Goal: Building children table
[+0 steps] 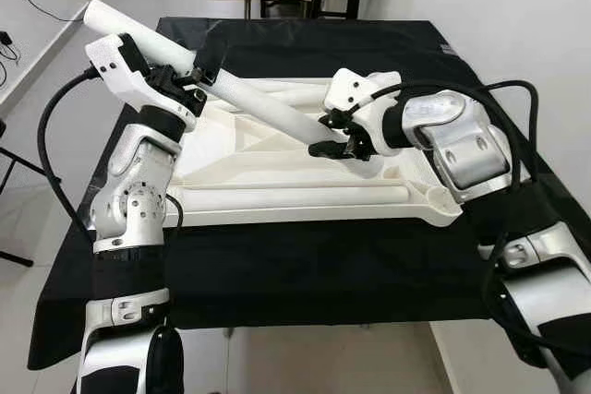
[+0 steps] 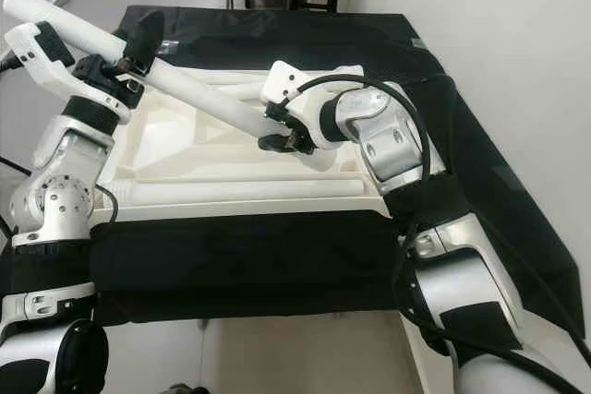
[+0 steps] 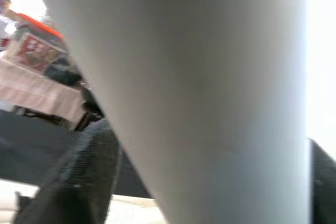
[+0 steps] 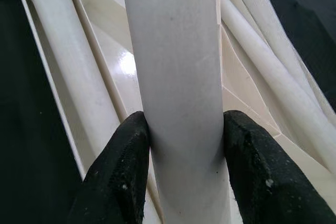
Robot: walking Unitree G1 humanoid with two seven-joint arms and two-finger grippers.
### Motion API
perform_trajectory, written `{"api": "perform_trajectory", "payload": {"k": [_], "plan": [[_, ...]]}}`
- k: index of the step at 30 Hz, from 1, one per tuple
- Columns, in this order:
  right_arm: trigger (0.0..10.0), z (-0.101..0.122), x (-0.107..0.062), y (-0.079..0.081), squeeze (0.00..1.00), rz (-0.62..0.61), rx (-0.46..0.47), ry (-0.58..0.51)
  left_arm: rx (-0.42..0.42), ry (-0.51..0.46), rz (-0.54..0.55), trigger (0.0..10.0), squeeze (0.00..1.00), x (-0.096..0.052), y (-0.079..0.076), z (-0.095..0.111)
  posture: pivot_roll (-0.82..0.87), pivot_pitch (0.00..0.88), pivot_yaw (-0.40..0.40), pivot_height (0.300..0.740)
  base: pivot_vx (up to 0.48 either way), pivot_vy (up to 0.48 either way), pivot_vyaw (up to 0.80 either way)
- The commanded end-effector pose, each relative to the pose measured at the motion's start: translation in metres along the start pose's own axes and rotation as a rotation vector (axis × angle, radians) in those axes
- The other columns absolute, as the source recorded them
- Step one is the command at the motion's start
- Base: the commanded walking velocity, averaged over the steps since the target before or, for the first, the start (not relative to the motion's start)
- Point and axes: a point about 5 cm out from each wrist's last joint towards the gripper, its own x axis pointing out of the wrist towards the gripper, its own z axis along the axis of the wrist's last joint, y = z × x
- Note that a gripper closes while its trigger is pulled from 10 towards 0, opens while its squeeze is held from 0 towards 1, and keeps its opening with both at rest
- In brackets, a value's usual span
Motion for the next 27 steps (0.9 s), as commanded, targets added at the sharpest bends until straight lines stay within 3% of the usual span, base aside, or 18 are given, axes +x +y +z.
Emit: {"api": "perform_trajectory", "payload": {"k": [1,15,18,21,22,27], "plan": [[10.0,0.000,0.003,0.006,0.00,0.017,0.012,-0.007,-0.019,0.003,-0.068,0.0,0.00,0.001,-0.010,-0.001,-0.02,0.114,-0.027,0.740,0.000,0.000,0.00],[10.0,-0.003,0.011,0.004,0.00,-0.052,0.130,-0.031,-0.040,-0.007,-0.168,0.0,0.00,0.007,-0.020,0.006,-0.01,0.121,-0.023,0.740,0.000,0.000,0.00],[10.0,0.000,0.012,0.002,0.00,-0.092,0.160,-0.088,-0.035,-0.010,-0.197,0.0,0.00,0.010,-0.021,0.011,-0.01,0.121,-0.021,0.740,0.000,0.000,0.00],[10.0,0.010,0.009,-0.008,0.00,-0.235,0.165,-0.263,-0.023,-0.018,-0.227,0.0,0.00,0.015,-0.022,0.017,-0.01,0.122,-0.021,0.740,0.000,0.000,0.00],[10.0,0.009,0.008,-0.009,1.00,-0.230,0.179,-0.273,-0.017,-0.021,-0.238,0.0,0.00,0.016,-0.022,0.019,-0.01,0.122,-0.021,0.740,0.000,0.000,0.00],[10.0,0.015,0.005,-0.004,1.00,-0.155,0.209,-0.364,-0.008,-0.031,-0.328,0.0,0.00,0.027,-0.026,0.035,-0.01,0.123,-0.018,0.740,0.000,0.000,0.00]]}}
